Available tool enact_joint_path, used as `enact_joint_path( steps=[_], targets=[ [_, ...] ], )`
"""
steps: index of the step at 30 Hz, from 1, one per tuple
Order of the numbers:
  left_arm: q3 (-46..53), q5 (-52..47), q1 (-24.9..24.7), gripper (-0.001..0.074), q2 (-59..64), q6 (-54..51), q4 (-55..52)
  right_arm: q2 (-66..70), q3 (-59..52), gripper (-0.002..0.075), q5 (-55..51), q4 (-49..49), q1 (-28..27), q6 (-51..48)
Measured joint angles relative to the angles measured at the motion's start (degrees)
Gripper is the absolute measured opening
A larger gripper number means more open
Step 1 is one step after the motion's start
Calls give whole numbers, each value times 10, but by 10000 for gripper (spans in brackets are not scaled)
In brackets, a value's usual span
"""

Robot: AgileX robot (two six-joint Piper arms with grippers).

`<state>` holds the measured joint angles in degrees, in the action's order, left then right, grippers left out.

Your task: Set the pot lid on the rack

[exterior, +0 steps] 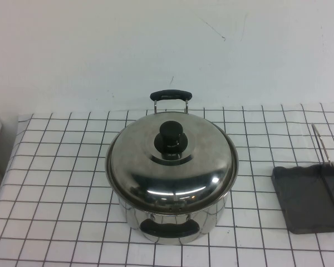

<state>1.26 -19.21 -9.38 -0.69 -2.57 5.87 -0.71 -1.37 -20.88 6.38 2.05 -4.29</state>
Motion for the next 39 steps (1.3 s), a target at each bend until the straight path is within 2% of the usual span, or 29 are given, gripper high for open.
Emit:
enact_joint_path(
  steps=[28, 32, 34, 37, 39],
  targets=[
    [0, 2, 0, -2, 0, 0, 64, 0, 0, -3, 0, 0, 0, 0],
    [2, 20, 0, -2, 0, 0, 145, 0, 0, -3, 0, 0, 0, 0],
    [3, 39, 0, -2, 0, 12, 224, 0, 0, -3, 0, 0, 0, 0],
    [3, 63, 0, -2, 0, 38, 396, 0, 0, -3, 0, 0, 0, 0],
    [3, 79, 0, -2, 0, 41, 467, 0, 0, -3, 0, 0, 0, 0]
  ],
)
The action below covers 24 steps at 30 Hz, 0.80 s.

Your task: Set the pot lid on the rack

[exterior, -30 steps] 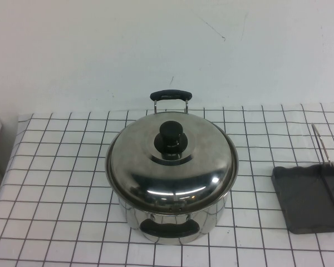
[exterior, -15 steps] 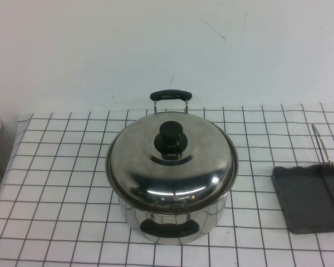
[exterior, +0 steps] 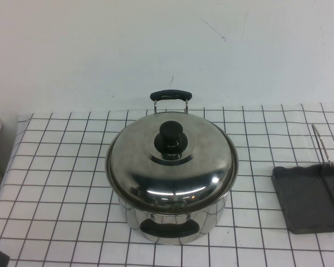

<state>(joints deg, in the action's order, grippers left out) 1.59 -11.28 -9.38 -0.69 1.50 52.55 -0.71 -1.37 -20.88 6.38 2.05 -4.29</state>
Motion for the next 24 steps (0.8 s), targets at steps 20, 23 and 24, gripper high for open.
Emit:
enact_joint_path(
  steps=[20, 23, 24],
  targets=[
    [-163, -126, -1, -2, 99, -343, 18, 0, 0, -3, 0, 0, 0, 0],
    [-209, -147, -1, -2, 159, -407, 7, 0, 0, -3, 0, 0, 0, 0],
    [-225, -148, -1, -2, 184, -419, -4, 0, 0, -3, 0, 0, 0, 0]
  ],
)
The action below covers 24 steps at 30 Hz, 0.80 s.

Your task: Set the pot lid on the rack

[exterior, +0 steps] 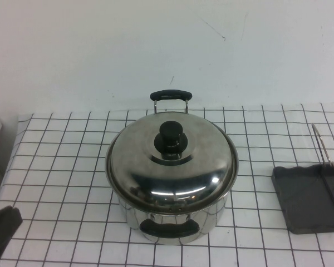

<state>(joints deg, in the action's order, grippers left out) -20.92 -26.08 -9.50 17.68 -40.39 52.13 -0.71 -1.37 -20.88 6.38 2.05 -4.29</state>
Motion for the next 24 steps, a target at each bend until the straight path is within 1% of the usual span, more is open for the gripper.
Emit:
enact_joint_path(
  steps=[2, 4, 6, 8, 9, 10, 13, 15, 17, 19, 20, 21, 22, 24],
  targets=[
    [-28, -1, 0, -2, 35, 0, -38, 0, 0, -3, 0, 0, 0, 0],
    [-60, -1, -1, -2, 73, 36, -111, 0, 0, -3, 0, 0, 0, 0],
    [-80, 13, -12, -2, 102, 104, -181, 0, 0, -3, 0, 0, 0, 0],
    [-89, 44, -42, -2, 128, 204, -277, 0, 0, -3, 0, 0, 0, 0],
    [-90, 66, -73, -2, 144, 257, -345, 0, 0, -3, 0, 0, 0, 0],
    [-90, 90, -98, -2, 155, 310, -390, 0, 0, -3, 0, 0, 0, 0],
    [-91, 176, -196, 6, 202, 437, -535, 0, 0, -3, 0, 0, 0, 0],
    [-93, 238, -253, 37, 245, 472, -586, 0, 0, -3, 0, 0, 0, 0],
    [-94, 302, -282, 111, 291, 471, -607, 0, 0, -3, 0, 0, 0, 0],
    [-94, 365, -291, 232, 344, 467, -612, 0, 0, -3, 0, 0, 0, 0],
    [-94, 385, -292, 276, 360, 466, -611, 0, 0, -3, 0, 0, 0, 0],
    [-99, 408, -292, 366, 392, 466, -604, 0, 0, -3, 0, 0, 0, 0],
    [-103, 421, -292, 439, 418, 466, -601, 0, 0, -3, 0, 0, 0, 0],
    [-118, 440, -292, 547, 462, 476, -597, 0, 0, -3, 0, 0, 0, 0]
  ],
)
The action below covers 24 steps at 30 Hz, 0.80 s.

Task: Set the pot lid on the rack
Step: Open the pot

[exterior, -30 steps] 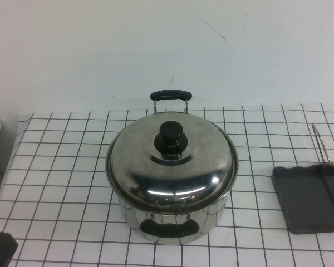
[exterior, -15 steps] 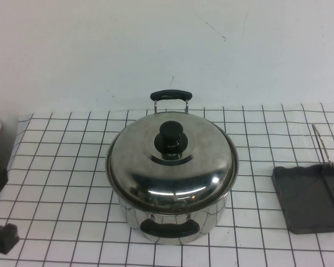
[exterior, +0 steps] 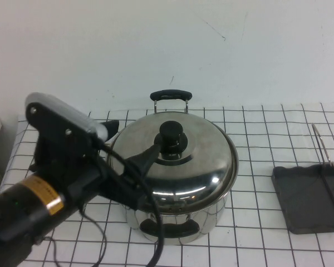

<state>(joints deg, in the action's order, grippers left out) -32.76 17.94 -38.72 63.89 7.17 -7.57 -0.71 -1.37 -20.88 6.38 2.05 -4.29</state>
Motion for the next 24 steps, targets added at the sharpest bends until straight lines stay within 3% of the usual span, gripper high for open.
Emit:
enact_joint_path(
  steps=[3, 8, 21, 24],
  targets=[
    [-27, 35, 0, 631, 65, 10, 4, 0, 0, -3, 0, 0, 0, 0],
    [-70, 104, 0, 658, 153, 16, 4, 0, 0, -3, 0, 0, 0, 0],
    [-122, 168, 7, 657, 302, 18, 10, 0, 0, -3, 0, 0, 0, 0],
    [-124, 172, 10, 592, 306, 20, 13, 0, 0, -3, 0, 0, 0, 0]
  ],
)
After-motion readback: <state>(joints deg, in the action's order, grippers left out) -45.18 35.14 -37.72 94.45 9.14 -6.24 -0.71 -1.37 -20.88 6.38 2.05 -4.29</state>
